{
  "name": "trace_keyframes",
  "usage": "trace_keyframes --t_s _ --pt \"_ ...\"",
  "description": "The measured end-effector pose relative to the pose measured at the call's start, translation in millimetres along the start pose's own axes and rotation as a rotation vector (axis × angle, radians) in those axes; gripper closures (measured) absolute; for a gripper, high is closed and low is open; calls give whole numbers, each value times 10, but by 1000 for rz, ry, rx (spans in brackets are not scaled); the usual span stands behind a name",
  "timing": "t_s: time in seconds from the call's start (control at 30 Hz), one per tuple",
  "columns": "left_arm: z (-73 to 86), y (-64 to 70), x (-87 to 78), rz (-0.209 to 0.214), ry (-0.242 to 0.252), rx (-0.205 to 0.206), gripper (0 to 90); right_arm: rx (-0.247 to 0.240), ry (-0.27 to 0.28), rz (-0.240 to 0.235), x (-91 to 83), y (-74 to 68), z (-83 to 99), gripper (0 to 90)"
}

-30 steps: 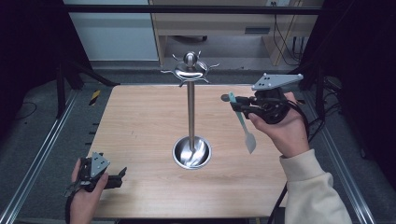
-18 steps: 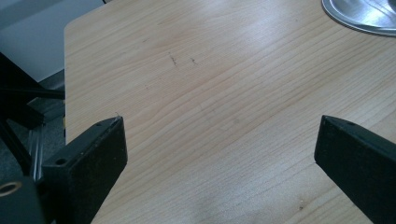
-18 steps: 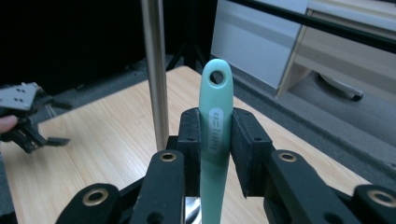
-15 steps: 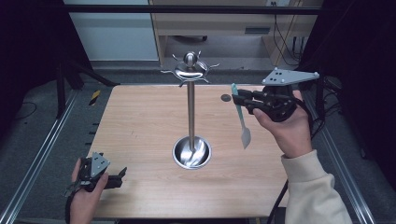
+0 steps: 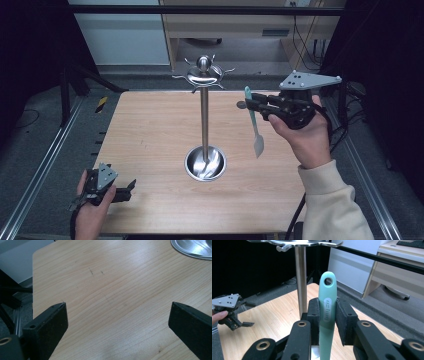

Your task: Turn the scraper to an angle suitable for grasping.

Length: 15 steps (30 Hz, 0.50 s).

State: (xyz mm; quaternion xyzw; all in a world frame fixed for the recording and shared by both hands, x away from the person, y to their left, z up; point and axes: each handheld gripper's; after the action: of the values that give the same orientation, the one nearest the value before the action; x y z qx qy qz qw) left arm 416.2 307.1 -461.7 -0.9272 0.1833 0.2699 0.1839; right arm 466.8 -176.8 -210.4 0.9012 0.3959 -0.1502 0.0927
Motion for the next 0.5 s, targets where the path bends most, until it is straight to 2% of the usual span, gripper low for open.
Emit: trace_keyframes --t_s 0.2,0.5 --pt "5 0 -5 -5 1 -3 22 9 41 -14 -35 -20 -19 744" --pt "8 -1 -4 -6 -2 -1 22 6 64 -26 -86 -65 -38 744"
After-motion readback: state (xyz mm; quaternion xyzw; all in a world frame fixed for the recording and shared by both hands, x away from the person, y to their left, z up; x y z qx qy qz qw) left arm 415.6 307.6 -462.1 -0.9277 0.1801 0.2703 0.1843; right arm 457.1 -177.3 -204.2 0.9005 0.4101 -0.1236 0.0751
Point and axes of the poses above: each handheld gripper's, and its own axes: x roughly forward along the jaws, z roughly out of its underside, y roughly to its right, and after that the axes turned 1 degree about -x, right-handed
